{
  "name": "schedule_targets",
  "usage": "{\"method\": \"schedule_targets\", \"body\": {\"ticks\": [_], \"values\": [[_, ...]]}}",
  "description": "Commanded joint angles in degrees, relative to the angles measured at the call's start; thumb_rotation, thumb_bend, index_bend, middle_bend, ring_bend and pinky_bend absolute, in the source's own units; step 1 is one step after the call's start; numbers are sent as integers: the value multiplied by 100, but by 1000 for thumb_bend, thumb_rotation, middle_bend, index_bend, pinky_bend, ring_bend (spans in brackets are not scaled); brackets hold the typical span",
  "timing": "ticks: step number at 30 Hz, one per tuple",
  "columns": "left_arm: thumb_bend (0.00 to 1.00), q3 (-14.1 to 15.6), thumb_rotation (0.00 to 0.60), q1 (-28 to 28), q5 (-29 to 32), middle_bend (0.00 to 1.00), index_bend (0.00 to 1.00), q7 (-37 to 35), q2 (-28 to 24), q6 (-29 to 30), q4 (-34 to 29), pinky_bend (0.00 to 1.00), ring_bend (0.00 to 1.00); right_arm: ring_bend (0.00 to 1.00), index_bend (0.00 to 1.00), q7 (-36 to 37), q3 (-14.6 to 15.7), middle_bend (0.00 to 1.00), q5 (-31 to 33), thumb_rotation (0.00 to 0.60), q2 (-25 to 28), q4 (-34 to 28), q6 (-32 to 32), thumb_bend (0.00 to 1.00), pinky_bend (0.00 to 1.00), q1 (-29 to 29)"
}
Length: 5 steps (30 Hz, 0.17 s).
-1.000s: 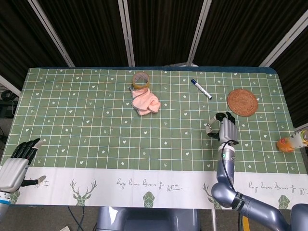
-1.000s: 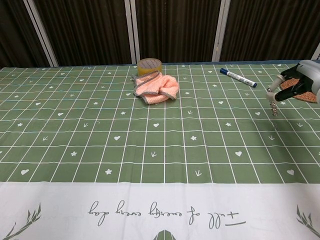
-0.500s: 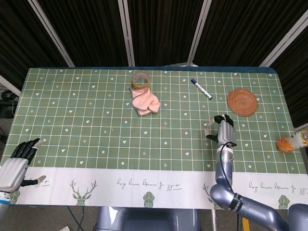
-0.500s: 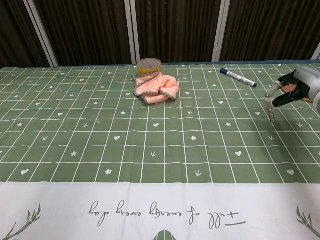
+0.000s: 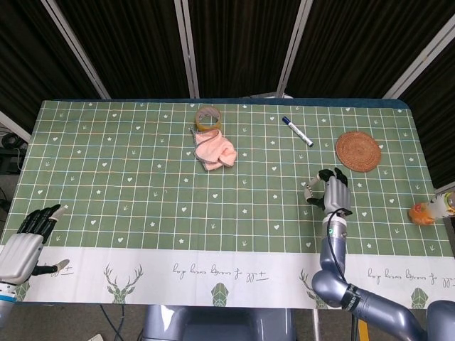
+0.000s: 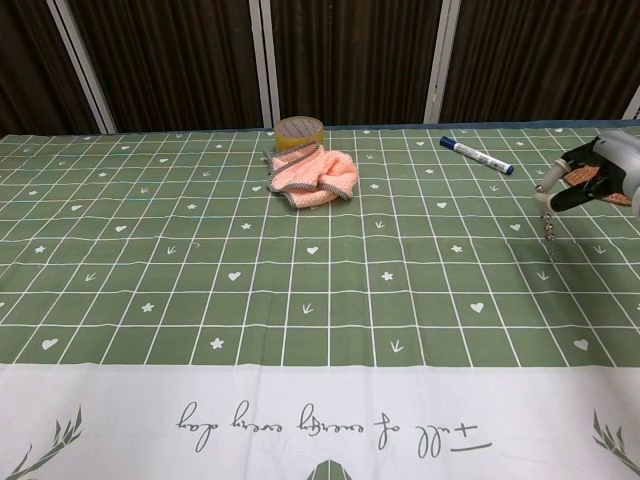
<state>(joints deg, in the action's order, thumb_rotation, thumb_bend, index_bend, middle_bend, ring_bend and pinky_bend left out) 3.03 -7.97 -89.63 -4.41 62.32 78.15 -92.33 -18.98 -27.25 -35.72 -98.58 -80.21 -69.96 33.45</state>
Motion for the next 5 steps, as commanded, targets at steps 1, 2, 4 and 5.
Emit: {"method": "schedule_targets", "body": {"ticks": [1,2,4,5], "values": [[80,0,600,-1,0,0,0,4,2,0,0,0,0,0,632,-1,-6,222,23,600,-5,49,23,341,0,12],[80,0,600,-2,1,0,0,3,2,-3,-2,0,0,0,632,3,-8,222,37,600,-11,69,31,341,0,14],[80,-2,600,-4,4,0,0,2,1,-5,-1,0,0,0,632,1,-12,223,64,600,-19,93,42,341,0,16],[80,-3,600,-4,6,0,0,1,1,-7,-2,0,0,0,633,1,-12,223,70,600,-23,106,43,341,0,17]]}}
